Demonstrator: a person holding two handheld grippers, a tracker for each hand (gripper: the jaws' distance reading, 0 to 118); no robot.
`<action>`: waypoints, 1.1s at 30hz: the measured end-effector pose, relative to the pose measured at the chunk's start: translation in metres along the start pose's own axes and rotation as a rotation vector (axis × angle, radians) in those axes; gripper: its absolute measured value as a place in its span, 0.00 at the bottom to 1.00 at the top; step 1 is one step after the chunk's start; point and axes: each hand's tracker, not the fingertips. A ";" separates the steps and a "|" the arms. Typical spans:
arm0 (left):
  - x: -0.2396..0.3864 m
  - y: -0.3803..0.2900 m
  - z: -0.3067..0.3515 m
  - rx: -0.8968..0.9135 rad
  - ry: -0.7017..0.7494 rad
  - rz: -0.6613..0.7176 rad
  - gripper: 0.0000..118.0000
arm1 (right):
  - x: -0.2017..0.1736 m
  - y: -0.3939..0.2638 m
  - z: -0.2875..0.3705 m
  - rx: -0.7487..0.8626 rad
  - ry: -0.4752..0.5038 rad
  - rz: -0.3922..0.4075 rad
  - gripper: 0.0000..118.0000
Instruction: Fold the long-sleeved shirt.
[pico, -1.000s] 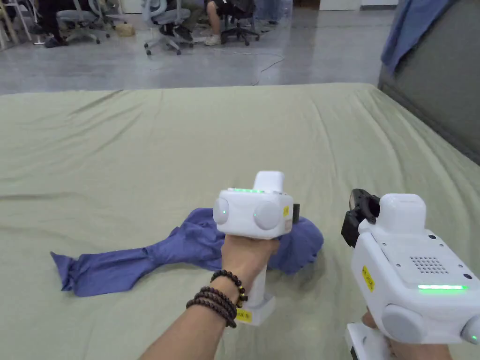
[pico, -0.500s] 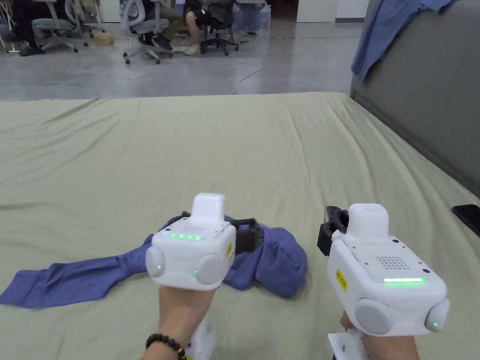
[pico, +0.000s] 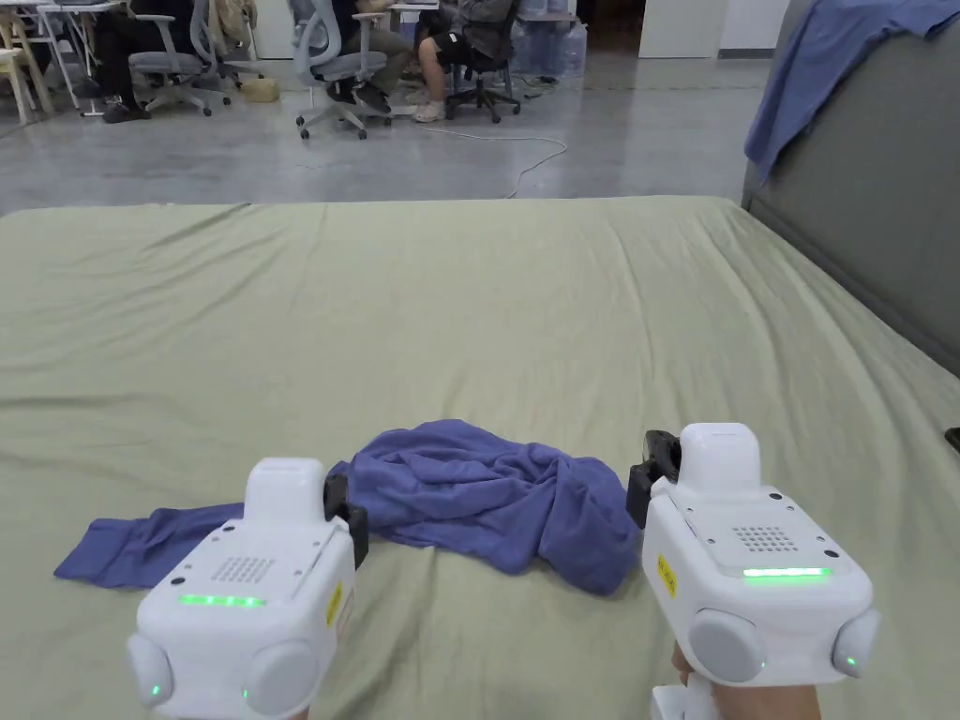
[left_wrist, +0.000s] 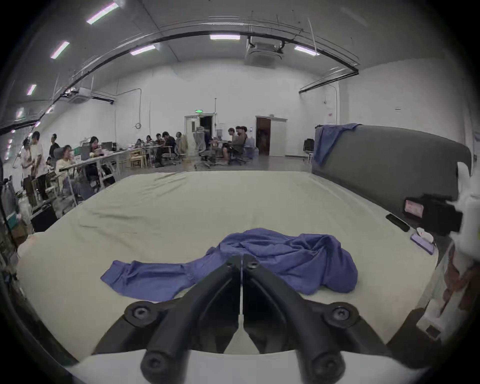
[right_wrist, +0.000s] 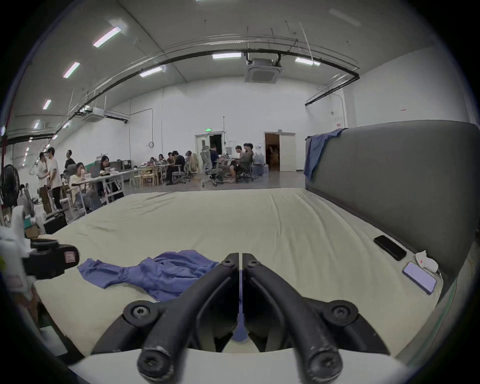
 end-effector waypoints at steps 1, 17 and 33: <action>0.002 0.009 -0.011 -0.024 -0.007 0.006 0.04 | 0.000 0.000 0.000 -0.003 0.006 -0.007 0.00; 0.005 0.022 -0.330 -0.505 0.026 -0.122 0.79 | 0.023 -0.043 -0.072 -0.243 -0.020 -0.143 0.00; 0.001 0.055 -0.285 -0.377 -0.079 -0.142 0.00 | 0.043 -0.065 -0.168 -0.608 0.010 -0.193 0.51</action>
